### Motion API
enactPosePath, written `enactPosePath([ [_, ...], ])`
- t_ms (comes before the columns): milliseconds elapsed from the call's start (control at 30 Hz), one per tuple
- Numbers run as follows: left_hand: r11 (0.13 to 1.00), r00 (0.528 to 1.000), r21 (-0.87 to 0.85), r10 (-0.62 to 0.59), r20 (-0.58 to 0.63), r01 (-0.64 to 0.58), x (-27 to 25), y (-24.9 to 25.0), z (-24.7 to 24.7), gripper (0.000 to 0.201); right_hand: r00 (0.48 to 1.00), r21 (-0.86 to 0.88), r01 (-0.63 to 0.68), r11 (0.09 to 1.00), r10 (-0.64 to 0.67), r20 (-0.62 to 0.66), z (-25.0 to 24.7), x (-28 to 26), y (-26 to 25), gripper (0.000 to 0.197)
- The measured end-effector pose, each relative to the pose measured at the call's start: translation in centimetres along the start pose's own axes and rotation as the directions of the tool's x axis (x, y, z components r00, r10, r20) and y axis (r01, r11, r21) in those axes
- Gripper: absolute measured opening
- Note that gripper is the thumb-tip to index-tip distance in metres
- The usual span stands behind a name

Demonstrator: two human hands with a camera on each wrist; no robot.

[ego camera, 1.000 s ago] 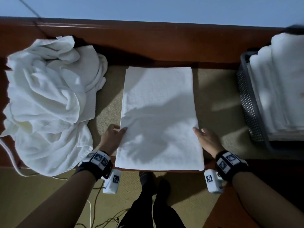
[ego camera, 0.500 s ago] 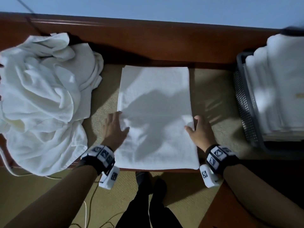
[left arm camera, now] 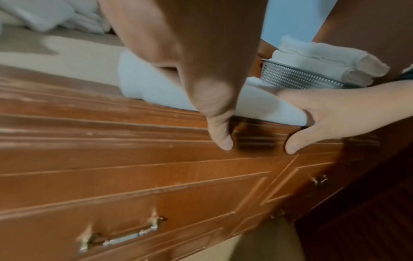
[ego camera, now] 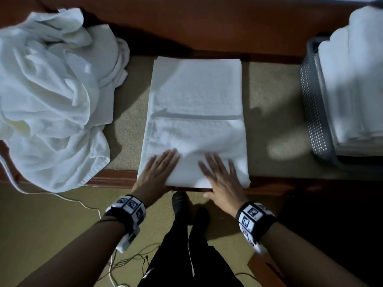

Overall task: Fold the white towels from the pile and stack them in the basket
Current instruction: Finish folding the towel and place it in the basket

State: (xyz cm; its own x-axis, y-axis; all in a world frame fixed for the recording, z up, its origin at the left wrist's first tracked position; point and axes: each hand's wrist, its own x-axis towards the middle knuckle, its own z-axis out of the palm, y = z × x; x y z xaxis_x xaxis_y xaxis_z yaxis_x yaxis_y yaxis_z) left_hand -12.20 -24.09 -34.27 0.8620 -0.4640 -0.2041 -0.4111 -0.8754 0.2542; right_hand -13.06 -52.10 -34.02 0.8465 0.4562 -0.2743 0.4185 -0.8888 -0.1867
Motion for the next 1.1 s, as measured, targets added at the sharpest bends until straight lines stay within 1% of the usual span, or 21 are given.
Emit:
enactPosePath([
  [100, 1.000, 0.999, 0.004, 0.001, 0.048, -0.001, -1.1, -2.2, -0.2, 0.117, 0.996, 0.040, -0.071, 0.997, 0.074, -0.056, -0.2, -1.3, 3.3, 0.124],
  [200, 0.998, 0.998, -0.037, 0.043, 0.036, -0.041, -1.6, -3.4, -0.8, 0.106, 0.996, 0.062, -0.060, 0.996, 0.064, -0.066, 0.0, -2.8, 5.9, 0.117],
  [300, 0.996, 0.998, -0.065, 0.059, 0.020, -0.057, -1.9, -3.7, -1.2, 0.100, 0.995, 0.086, -0.038, 0.996, 0.045, -0.085, 0.5, -3.3, 6.6, 0.105],
  [333, 0.995, 0.999, -0.083, 0.052, 0.009, -0.051, -2.0, -3.6, -1.4, 0.100, 0.994, 0.085, -0.040, 0.996, 0.049, -0.100, 0.5, -3.4, 6.6, 0.101],
  [400, 0.991, 1.000, -0.132, 0.000, 0.002, 0.001, -2.3, -3.0, -1.8, 0.100, 0.991, 0.079, -0.044, 0.996, 0.053, -0.119, 0.1, -3.6, 6.4, 0.095],
  [467, 0.986, 0.998, -0.153, -0.059, 0.011, 0.060, -2.7, -2.3, -2.5, 0.096, 0.994, 0.088, -0.043, 0.995, 0.052, -0.092, -0.9, -3.9, 6.1, 0.090],
  [533, 0.984, 0.995, -0.150, -0.086, 0.045, 0.092, -3.1, -1.4, -3.5, 0.092, 0.997, 0.061, -0.029, 0.998, 0.033, -0.071, -2.4, -4.6, 5.9, 0.083],
  [600, 0.980, 0.989, -0.171, -0.078, 0.127, 0.100, -3.6, -0.3, -4.7, 0.086, 1.000, 0.056, -0.016, 0.998, 0.017, -0.018, -4.0, -5.7, 5.7, 0.074],
  [667, 0.973, 0.972, -0.203, -0.061, 0.225, 0.108, -4.5, 0.4, -6.1, 0.079, 0.996, 0.093, -0.015, 0.996, 0.007, 0.092, -5.9, -7.1, 5.3, 0.063],
  [700, 0.970, 0.964, -0.216, -0.051, 0.261, 0.110, -5.0, 0.6, -6.9, 0.072, 0.985, 0.116, -0.036, 0.993, 0.015, 0.174, -6.7, -7.7, 5.2, 0.058],
  [767, 0.960, 0.956, -0.254, -0.038, 0.289, 0.115, -5.9, 0.9, -8.8, 0.052, 0.939, 0.139, -0.098, 0.985, 0.045, 0.342, -8.7, -8.7, 5.1, 0.047],
  [800, 0.943, 0.954, -0.302, -0.044, 0.298, 0.138, -6.2, 1.0, -9.7, 0.042, 0.919, 0.166, -0.121, 0.979, 0.047, 0.392, -9.8, -9.0, 5.4, 0.041],
  [867, 0.869, 0.952, -0.445, -0.089, 0.292, 0.218, -6.3, 1.1, -12.1, 0.028, 0.910, 0.279, -0.171, 0.945, 0.042, 0.413, -12.5, -8.8, 6.3, 0.032],
  [933, 0.778, 0.955, -0.556, -0.196, 0.224, 0.291, -5.4, 0.0, -14.0, 0.019, 0.936, 0.411, -0.227, 0.883, 0.082, 0.342, -15.4, -7.8, 7.6, 0.028],
  [1000, 0.709, 0.943, -0.632, -0.309, 0.120, 0.313, -3.6, -1.4, -15.6, 0.019, 0.975, 0.555, -0.208, 0.806, 0.127, 0.181, -17.5, -5.9, 9.2, 0.016],
  [1033, 0.676, 0.931, -0.669, -0.358, 0.068, 0.309, -2.4, -2.3, -15.9, 0.020, 0.978, 0.610, -0.208, 0.764, 0.169, 0.122, -18.0, -4.6, 10.0, 0.014],
  [1067, 0.626, 0.912, -0.717, -0.410, 0.032, 0.307, -1.1, -3.2, -16.2, 0.019, 0.972, 0.670, -0.225, 0.707, 0.215, 0.099, -18.4, -3.2, 10.6, 0.015],
  [1100, 0.552, 0.889, -0.778, -0.457, 0.021, 0.302, 0.5, -3.8, -16.4, 0.020, 0.963, 0.739, -0.234, 0.632, 0.253, 0.088, -18.6, -1.7, 11.0, 0.017],
])
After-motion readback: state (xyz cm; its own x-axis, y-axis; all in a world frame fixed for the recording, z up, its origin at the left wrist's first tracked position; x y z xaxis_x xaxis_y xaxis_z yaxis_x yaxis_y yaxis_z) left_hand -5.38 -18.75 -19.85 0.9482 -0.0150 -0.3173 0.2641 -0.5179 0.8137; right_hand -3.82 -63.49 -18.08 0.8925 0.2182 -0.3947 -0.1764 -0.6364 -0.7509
